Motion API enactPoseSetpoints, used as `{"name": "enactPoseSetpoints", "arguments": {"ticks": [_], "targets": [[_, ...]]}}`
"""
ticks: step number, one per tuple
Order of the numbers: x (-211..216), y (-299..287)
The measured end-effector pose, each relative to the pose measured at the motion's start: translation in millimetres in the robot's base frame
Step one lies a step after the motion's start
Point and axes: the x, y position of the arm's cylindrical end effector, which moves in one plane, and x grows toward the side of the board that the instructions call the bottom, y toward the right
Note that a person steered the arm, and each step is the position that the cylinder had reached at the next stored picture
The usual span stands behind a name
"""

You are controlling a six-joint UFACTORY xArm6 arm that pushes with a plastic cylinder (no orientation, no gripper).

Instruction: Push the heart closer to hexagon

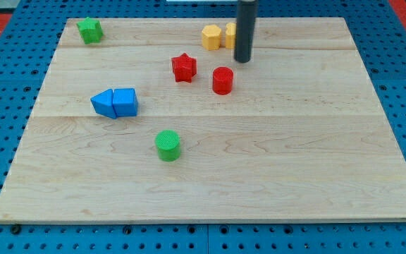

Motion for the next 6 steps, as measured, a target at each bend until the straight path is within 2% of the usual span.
{"name": "enactPoseSetpoints", "arguments": {"ticks": [1, 2, 4, 5, 6], "targets": [[-48.2, 15.5], [-68.3, -28.0], [-68.7, -62.8], [-65.4, -112.9], [-49.1, -131.1]]}}
